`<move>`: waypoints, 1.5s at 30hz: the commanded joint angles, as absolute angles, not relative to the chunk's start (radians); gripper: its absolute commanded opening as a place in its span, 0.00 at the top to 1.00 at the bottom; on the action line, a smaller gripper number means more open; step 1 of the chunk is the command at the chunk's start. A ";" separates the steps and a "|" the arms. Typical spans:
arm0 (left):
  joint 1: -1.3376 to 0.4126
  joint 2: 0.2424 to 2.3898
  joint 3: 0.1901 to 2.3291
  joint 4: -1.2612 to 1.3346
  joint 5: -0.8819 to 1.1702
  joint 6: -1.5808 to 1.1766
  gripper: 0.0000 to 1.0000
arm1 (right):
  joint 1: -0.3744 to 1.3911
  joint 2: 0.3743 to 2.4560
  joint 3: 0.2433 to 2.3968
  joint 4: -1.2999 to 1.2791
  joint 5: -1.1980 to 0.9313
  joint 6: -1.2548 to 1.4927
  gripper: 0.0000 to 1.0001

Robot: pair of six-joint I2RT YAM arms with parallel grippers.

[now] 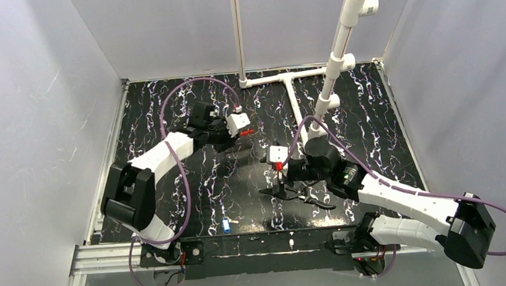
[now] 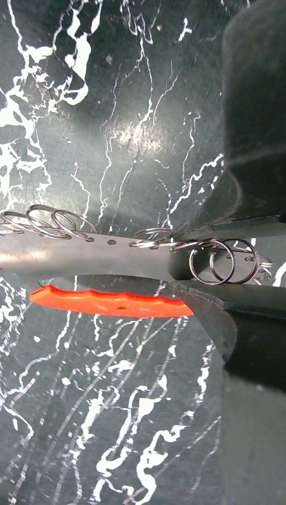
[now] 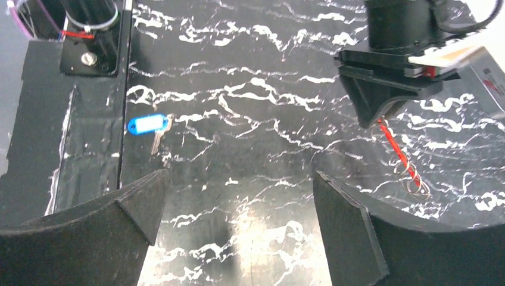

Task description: Remove the keys from the keyring

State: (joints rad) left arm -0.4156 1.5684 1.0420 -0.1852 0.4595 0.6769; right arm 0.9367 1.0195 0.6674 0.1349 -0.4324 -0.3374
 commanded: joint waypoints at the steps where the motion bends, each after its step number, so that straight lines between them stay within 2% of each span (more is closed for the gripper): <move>1: -0.470 1.627 1.102 -0.186 0.423 0.811 1.00 | 0.937 0.982 0.649 0.067 -0.417 -0.375 0.02; 7: -0.524 1.700 1.089 -0.216 0.400 0.810 0.98 | 0.937 0.955 0.637 0.044 -0.402 -0.354 0.02; 8: -0.532 1.699 1.082 -0.229 0.404 0.806 0.90 | 0.937 0.948 0.637 0.040 -0.400 -0.356 0.02; 11: -0.540 1.683 1.087 -0.305 0.452 0.781 0.58 | 0.937 0.930 0.637 0.028 -0.392 -0.358 0.02; 12: -0.540 1.671 1.092 -0.329 0.464 0.770 0.51 | 0.937 0.922 0.638 0.026 -0.390 -0.360 0.02; 17: -0.530 1.598 1.172 -0.519 0.548 0.732 0.29 | 0.937 0.904 0.634 0.010 -0.386 -0.366 0.02; 19: -0.515 1.558 1.202 -0.615 0.601 0.752 0.25 | 0.937 0.901 0.634 0.007 -0.384 -0.368 0.02; 23: -0.428 1.471 1.212 -0.876 0.780 0.992 0.24 | 0.937 0.893 0.634 0.002 -0.386 -0.373 0.02; 29: -0.420 1.343 1.102 -1.291 0.813 1.533 0.26 | 0.937 0.899 0.631 -0.012 -0.402 -0.375 0.02; 32: -0.437 1.267 0.992 -1.306 0.797 1.683 0.29 | 0.937 0.913 0.632 -0.025 -0.397 -0.363 0.02; 36: -0.500 1.205 0.889 -1.289 0.751 1.810 0.39 | 0.937 0.934 0.634 -0.027 -0.397 -0.347 0.02; 45: -0.685 1.210 0.787 -1.057 0.719 1.703 0.60 | 0.937 0.941 0.601 -0.009 -0.378 -0.327 0.02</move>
State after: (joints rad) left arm -0.6243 1.2034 0.8108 -1.1568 0.7208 1.7187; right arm 0.9367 0.9401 0.6041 -0.0303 -0.3912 -0.3439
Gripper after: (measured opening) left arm 0.432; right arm 0.983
